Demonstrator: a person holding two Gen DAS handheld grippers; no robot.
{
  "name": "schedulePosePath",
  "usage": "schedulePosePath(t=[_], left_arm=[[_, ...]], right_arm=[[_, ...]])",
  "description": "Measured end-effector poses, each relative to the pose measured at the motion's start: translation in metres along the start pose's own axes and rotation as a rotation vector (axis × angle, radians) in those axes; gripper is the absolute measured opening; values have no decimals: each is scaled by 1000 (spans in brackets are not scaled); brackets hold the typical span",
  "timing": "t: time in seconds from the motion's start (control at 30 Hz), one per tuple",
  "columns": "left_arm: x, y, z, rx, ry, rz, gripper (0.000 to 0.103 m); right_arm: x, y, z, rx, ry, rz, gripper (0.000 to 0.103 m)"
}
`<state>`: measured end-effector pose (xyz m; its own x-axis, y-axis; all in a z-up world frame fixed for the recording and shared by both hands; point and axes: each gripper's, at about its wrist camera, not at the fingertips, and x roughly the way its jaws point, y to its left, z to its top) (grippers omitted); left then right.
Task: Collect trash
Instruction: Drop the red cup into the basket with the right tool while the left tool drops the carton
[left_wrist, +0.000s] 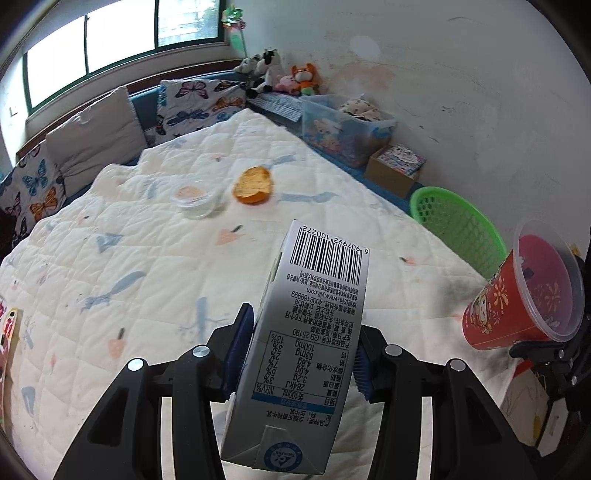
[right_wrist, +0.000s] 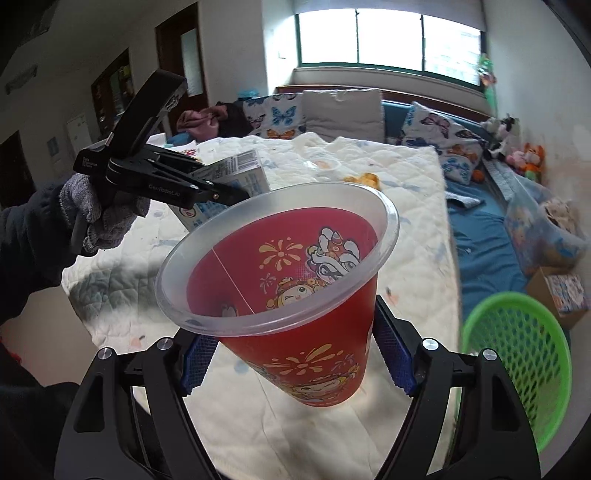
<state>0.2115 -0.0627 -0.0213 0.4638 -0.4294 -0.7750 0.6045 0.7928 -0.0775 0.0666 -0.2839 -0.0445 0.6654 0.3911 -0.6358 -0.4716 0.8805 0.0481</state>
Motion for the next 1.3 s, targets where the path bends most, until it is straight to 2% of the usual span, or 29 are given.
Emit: schedulePosePath(t=[0.2,0.33,0.73,0.93,1.03,1.3], left_arm=[[14,-47,13,46,7,-60,47],[22,-77,26,76,4,-94,47],[49,-148,64,129,13,-142,47],[64,-175,83,143,15,-158,47],[72,-190,90,144,17,-173,47],[96,-230,109,143,32,-217,47]], right_arm=[[-31,-25,-24,117,-38,-70,77],[-48,-59,-35,226,-55,-137,77],[-63,-163,-68,471,1,-385,77],[-57,-204,-88,570,49,-438,78],[-58,-217,-97,601,61,-455,83],[-75,-224,-106,633,25,-473,84]])
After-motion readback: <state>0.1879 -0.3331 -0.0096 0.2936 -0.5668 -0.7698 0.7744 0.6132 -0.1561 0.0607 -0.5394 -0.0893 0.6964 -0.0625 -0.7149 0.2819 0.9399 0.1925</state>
